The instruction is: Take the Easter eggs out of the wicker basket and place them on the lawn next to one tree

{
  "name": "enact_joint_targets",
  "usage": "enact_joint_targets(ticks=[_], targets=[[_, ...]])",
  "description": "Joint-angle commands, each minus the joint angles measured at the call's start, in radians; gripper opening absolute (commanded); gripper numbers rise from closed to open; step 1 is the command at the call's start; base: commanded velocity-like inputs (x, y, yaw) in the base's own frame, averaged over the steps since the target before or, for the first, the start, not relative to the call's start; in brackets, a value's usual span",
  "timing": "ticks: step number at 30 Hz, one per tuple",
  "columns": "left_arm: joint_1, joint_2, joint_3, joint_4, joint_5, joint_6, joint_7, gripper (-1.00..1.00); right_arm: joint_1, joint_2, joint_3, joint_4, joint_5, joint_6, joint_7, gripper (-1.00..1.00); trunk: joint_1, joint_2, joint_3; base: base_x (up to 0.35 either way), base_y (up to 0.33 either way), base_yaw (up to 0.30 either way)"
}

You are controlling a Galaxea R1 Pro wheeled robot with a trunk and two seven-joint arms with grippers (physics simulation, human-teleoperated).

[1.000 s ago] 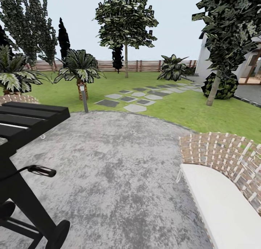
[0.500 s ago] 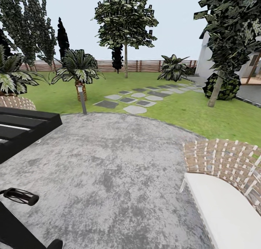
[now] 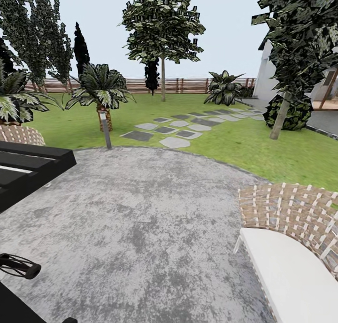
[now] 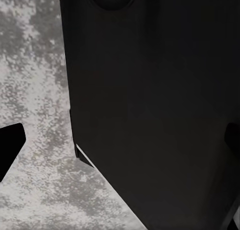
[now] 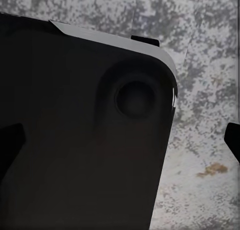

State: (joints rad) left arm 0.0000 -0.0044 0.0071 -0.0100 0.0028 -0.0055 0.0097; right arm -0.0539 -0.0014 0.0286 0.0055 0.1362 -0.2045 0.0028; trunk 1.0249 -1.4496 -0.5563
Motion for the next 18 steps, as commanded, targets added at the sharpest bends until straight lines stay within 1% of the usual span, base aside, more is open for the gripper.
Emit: enact_joint_targets(ticks=[1,5,13,18], targets=[[0.000,0.000,0.001,-0.001,0.000,-0.001,0.001,1.00,-0.001,0.000,0.002,0.001,0.005,-0.003,0.000,1.00,0.000,0.000,-0.001,0.086,-0.131,0.000],[0.000,0.000,0.001,-0.001,0.000,-0.001,0.001,1.00,-0.001,0.000,0.002,0.001,0.005,-0.003,0.000,1.00,0.000,0.000,-0.001,0.047,-0.071,0.000],[0.000,0.000,0.001,-0.001,0.000,-0.001,0.001,1.00,-0.001,0.000,0.002,0.001,0.005,-0.003,0.000,1.00,0.000,0.000,-0.001,0.014,-0.008,0.000],[0.000,0.000,0.001,-0.001,0.000,0.000,0.001,1.00,-0.001,0.000,0.002,0.001,0.004,-0.003,0.000,1.00,0.000,0.000,-0.001,0.238,-0.047,0.000]])
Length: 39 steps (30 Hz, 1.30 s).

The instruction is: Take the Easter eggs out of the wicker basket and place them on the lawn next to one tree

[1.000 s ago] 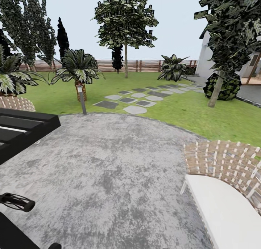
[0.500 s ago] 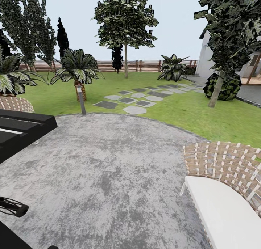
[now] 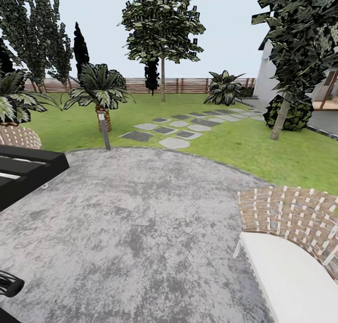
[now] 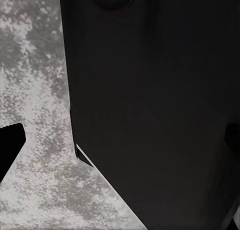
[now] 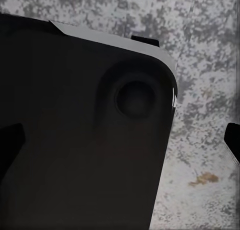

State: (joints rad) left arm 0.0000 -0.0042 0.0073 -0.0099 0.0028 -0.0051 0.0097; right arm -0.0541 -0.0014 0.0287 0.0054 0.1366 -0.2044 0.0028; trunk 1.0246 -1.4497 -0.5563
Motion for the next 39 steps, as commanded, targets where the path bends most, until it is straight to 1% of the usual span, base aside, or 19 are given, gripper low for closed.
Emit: enact_joint_targets(ticks=[1,6,9,23,31,39], targets=[[0.000,0.000,0.001,-0.001,0.000,0.000,0.001,1.00,-0.001,0.000,0.002,0.001,0.004,-0.003,0.000,1.00,0.000,0.000,-0.001,0.174,-0.019,0.000],[0.000,0.000,0.001,-0.001,0.000,0.000,0.001,1.00,-0.001,0.000,0.002,0.001,0.004,-0.003,0.000,1.00,0.000,0.000,-0.001,0.067,-0.005,0.000],[0.000,0.000,0.000,-0.001,0.000,0.000,0.001,1.00,-0.001,0.000,0.002,0.001,0.004,-0.003,0.000,1.00,0.000,0.000,-0.001,0.217,-0.001,0.000],[0.000,0.000,0.000,-0.001,0.000,0.000,0.001,1.00,-0.001,0.000,0.002,0.001,0.005,-0.003,0.000,1.00,0.000,0.000,0.000,0.317,0.000,-0.001],[0.000,0.000,0.000,-0.001,0.000,0.000,0.001,1.00,-0.001,-0.001,0.002,0.001,0.005,-0.003,0.000,1.00,0.000,0.000,0.007,0.323,0.000,-0.099],[0.000,0.000,0.000,-0.001,0.000,0.000,0.001,1.00,-0.001,0.000,0.003,0.001,0.005,-0.003,0.000,1.00,0.000,0.000,0.008,0.323,0.000,-0.011]])
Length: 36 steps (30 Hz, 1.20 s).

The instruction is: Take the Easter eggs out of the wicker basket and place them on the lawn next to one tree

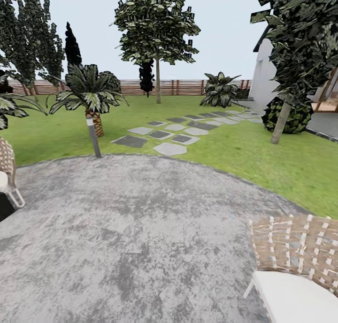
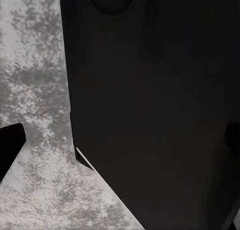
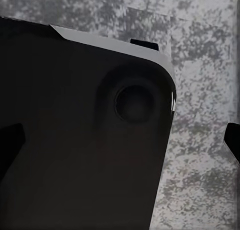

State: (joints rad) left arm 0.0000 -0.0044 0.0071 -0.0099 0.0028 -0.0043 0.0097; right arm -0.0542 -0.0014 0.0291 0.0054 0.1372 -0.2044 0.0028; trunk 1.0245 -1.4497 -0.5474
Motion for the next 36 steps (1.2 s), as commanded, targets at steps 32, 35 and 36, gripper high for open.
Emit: enact_joint_targets(ticks=[32,35,36], targets=[[0.000,0.001,0.002,-0.001,0.000,-0.001,0.001,1.00,-0.001,-0.003,0.003,0.001,0.003,-0.002,0.000,1.00,0.001,0.000,-0.006,0.323,0.000,0.038],[0.000,0.001,0.002,-0.001,0.000,0.000,0.001,1.00,-0.001,-0.003,0.004,0.002,0.002,0.002,0.000,1.00,0.001,0.000,-0.006,0.323,0.000,0.000],[0.000,0.001,0.002,-0.001,0.000,0.000,0.001,1.00,-0.001,-0.003,0.004,0.002,0.002,0.002,0.000,1.00,0.001,0.000,-0.006,0.323,0.000,0.000]])
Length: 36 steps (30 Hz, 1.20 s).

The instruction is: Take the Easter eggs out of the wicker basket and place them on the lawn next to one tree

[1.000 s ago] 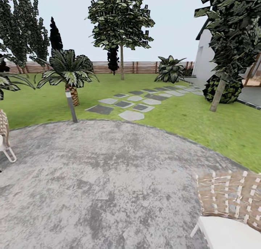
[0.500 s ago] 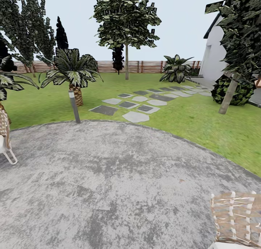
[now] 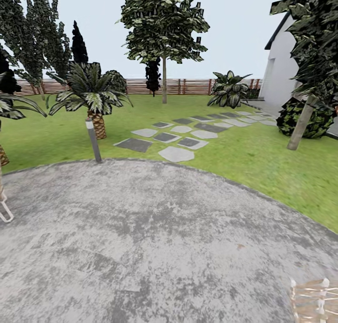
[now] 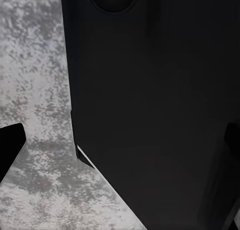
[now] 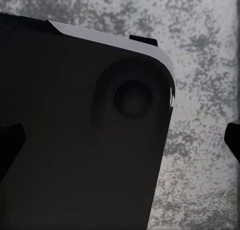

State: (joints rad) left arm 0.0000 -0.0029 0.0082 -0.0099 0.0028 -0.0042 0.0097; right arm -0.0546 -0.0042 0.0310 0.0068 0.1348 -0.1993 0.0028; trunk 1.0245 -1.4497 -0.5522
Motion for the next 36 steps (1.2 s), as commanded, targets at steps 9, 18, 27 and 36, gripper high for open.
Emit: enact_joint_targets(ticks=[9,18,27,36], targets=[[0.000,-0.001,0.000,-0.001,0.000,0.000,0.001,1.00,0.000,0.002,0.001,-0.001,0.006,-0.006,0.000,1.00,0.001,0.000,-0.001,0.323,0.000,0.000],[0.000,-0.002,0.000,-0.001,0.000,-0.001,0.001,1.00,0.000,0.002,0.001,-0.001,0.006,-0.006,0.000,1.00,0.001,0.000,-0.001,0.323,0.000,0.000],[0.000,-0.002,0.000,-0.001,0.000,0.000,0.001,1.00,0.000,0.004,0.001,-0.001,0.006,-0.007,0.000,1.00,0.001,0.000,-0.001,0.323,0.000,0.000],[0.000,-0.002,0.000,-0.001,0.000,0.000,0.001,1.00,-0.001,0.003,0.001,-0.002,0.006,-0.006,0.000,1.00,0.001,0.000,-0.001,0.323,0.000,0.000]])
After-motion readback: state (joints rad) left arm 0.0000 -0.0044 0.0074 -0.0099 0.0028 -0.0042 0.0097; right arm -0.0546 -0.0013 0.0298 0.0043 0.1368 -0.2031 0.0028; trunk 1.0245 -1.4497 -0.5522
